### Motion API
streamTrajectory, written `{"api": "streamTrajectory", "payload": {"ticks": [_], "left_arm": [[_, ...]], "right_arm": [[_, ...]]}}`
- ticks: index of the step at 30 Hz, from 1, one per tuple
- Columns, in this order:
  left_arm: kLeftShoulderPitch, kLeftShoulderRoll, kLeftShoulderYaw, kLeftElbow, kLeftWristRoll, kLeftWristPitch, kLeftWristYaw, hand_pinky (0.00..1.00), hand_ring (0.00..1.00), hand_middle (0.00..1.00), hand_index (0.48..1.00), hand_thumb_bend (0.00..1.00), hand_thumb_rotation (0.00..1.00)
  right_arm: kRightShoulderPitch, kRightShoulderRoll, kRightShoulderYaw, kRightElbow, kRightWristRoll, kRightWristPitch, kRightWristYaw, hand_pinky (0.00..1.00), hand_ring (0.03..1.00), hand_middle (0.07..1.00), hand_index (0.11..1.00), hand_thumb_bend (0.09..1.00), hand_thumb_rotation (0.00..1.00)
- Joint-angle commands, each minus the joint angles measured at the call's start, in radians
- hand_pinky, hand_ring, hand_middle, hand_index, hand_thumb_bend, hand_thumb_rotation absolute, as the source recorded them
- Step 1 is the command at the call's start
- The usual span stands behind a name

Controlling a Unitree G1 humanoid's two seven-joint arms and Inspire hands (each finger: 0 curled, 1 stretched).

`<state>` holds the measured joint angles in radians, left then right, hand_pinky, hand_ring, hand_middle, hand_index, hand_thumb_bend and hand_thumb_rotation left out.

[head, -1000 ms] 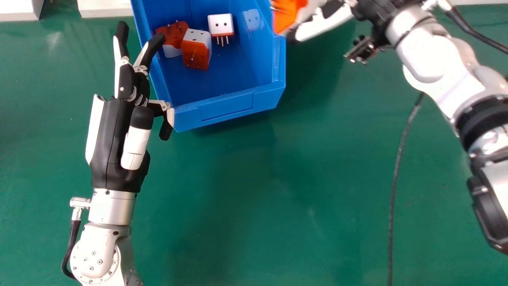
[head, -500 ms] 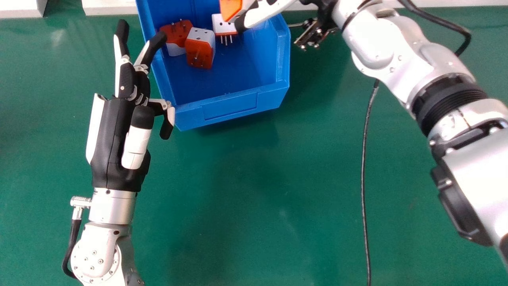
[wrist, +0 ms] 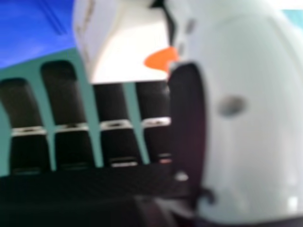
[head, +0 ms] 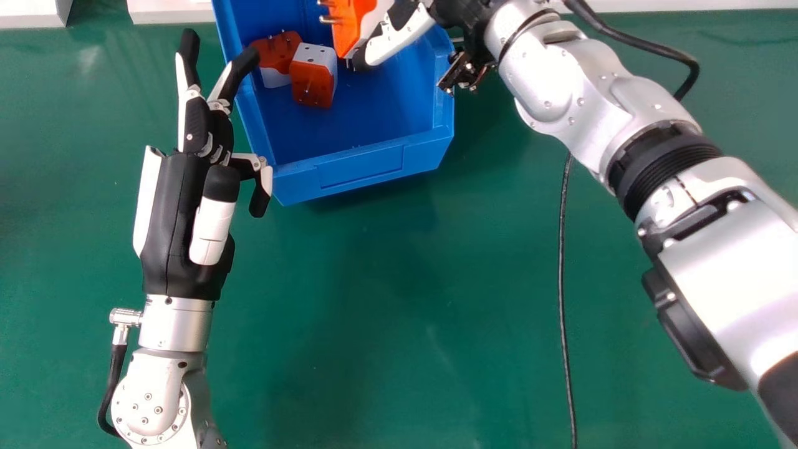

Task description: Pick all objects and put in blue box

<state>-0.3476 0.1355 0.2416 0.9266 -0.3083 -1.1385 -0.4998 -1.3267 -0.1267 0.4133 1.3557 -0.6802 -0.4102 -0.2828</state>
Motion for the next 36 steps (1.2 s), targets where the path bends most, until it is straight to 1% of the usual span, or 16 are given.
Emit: {"api": "streamTrajectory", "payload": {"ticks": [1,3,7,10,15,18,20,22,24,27,29,31,32,36], "left_arm": [[-0.014,0.007,-0.002,-0.004,0.021,-0.027,0.008,0.00,0.99,0.93,0.748,1.00,0.92],[-0.012,0.007,-0.003,-0.006,0.028,-0.028,0.016,0.00,0.99,0.94,0.748,1.00,0.92],[-0.008,0.002,-0.006,-0.014,0.049,-0.034,0.039,0.00,1.00,0.94,0.748,1.00,0.93],[-0.009,0.001,-0.009,-0.014,0.056,-0.036,0.049,0.00,1.00,0.94,0.748,1.00,0.93],[-0.008,-0.001,-0.013,-0.014,0.053,-0.043,0.049,0.00,1.00,0.93,0.747,1.00,0.93],[-0.008,-0.005,-0.016,-0.015,0.053,-0.043,0.049,0.00,1.00,0.93,0.746,1.00,0.93],[-0.007,-0.008,-0.018,-0.016,0.051,-0.044,0.048,0.00,1.00,0.93,0.744,1.00,0.93],[-0.005,-0.007,-0.020,-0.018,0.040,-0.044,0.039,0.00,0.99,0.93,0.742,1.00,0.93],[-0.004,-0.006,-0.020,-0.018,0.035,-0.044,0.036,0.00,0.99,0.93,0.742,1.00,0.93],[-0.006,-0.004,-0.022,-0.016,0.035,-0.046,0.037,0.00,0.99,0.92,0.740,1.00,0.93],[-0.007,-0.007,-0.024,-0.012,0.042,-0.050,0.043,0.00,0.99,0.92,0.738,1.00,0.93],[-0.008,-0.008,-0.025,-0.010,0.046,-0.051,0.047,0.00,0.99,0.92,0.737,1.00,0.93],[-0.010,-0.008,-0.026,-0.009,0.045,-0.051,0.048,0.00,0.99,0.92,0.737,1.00,0.93],[-0.015,-0.005,-0.024,-0.007,0.035,-0.044,0.044,0.00,0.98,0.92,0.734,1.00,0.93]], "right_arm": [[-0.063,0.005,0.000,-0.002,0.004,0.026,0.003,0.39,0.426,0.482,0.504,0.520,0.00],[-0.060,0.014,0.001,0.004,0.006,0.053,0.016,0.40,0.430,0.480,0.503,0.520,0.00],[-0.057,0.028,0.017,0.011,-0.007,0.096,0.017,0.40,0.440,0.478,0.499,0.521,0.00],[-0.060,0.035,0.025,0.014,-0.011,0.118,0.013,0.40,0.440,0.479,0.498,0.521,0.00],[-0.071,0.051,0.038,0.016,-0.017,0.142,0.004,0.40,0.435,0.479,0.499,0.521,0.00],[-0.081,0.068,0.047,0.017,-0.033,0.155,-0.020,0.40,0.434,0.479,0.499,0.521,0.00],[-0.085,0.079,0.052,0.017,-0.038,0.160,-0.026,0.40,0.431,0.479,0.500,0.521,0.00],[-0.089,0.089,0.057,0.018,-0.043,0.157,-0.034,0.40,0.430,0.479,0.501,0.521,0.00],[-0.091,0.096,0.059,0.018,-0.043,0.144,-0.043,0.40,0.430,0.479,0.501,0.521,0.00],[-0.092,0.102,0.060,0.019,-0.043,0.134,-0.046,0.40,0.431,0.479,0.501,0.521,0.00],[-0.093,0.107,0.066,0.020,-0.047,0.128,-0.045,0.39,0.429,0.480,0.501,0.521,0.00],[-0.093,0.108,0.070,0.021,-0.049,0.123,-0.043,0.39,0.425,0.481,0.502,0.521,0.00],[-0.094,0.109,0.071,0.022,-0.048,0.121,-0.038,0.39,0.425,0.481,0.502,0.521,0.00],[-0.097,0.108,0.062,0.024,-0.035,0.123,0.022,0.40,0.417,0.490,0.510,0.519,0.00]]}}
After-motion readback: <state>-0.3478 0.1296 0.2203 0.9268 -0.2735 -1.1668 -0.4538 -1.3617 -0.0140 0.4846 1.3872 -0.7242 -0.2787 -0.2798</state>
